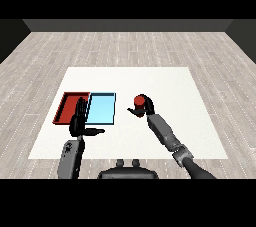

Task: Pick the red can and put it in the red box

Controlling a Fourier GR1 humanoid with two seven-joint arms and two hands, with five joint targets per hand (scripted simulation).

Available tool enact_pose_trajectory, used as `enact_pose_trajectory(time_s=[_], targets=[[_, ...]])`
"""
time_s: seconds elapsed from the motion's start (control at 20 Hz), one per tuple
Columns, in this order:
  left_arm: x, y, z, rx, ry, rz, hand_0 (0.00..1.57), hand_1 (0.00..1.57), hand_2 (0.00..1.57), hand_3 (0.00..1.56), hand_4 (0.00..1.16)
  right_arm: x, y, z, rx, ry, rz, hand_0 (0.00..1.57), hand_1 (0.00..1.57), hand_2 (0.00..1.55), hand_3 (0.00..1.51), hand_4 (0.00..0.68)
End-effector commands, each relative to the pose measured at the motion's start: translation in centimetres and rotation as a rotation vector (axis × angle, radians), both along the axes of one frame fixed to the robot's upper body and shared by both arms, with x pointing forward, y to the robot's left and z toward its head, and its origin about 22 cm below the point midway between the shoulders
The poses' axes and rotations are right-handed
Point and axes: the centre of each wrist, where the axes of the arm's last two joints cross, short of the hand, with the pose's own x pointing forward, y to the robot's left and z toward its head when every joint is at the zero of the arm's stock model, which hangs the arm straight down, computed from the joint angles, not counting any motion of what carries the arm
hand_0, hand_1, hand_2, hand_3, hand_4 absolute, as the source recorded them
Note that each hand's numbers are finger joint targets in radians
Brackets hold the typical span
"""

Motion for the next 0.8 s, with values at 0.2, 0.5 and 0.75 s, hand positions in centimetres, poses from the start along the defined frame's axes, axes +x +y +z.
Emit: enact_pose_trajectory(time_s=[0.2,0.5,0.75], targets=[[0.8,-3.0,-1.7,0.020,0.036,-0.059,0.00,0.00,0.00,0.00,0.00,-0.3,-0.9,5.8,0.002,-0.131,0.027,1.46,1.46,1.44,1.38,0.642],[0.6,-4.7,0.5,0.018,0.094,-0.107,0.00,0.00,0.00,0.00,0.00,-1.9,-1.3,7.1,0.049,-0.171,0.026,1.45,1.45,1.43,1.39,0.653],[1.4,-5.9,-0.4,0.024,0.112,-0.115,0.00,0.00,0.00,0.00,0.00,-5.4,2.7,8.0,0.063,-0.175,0.008,1.45,1.45,1.43,1.38,0.654]])
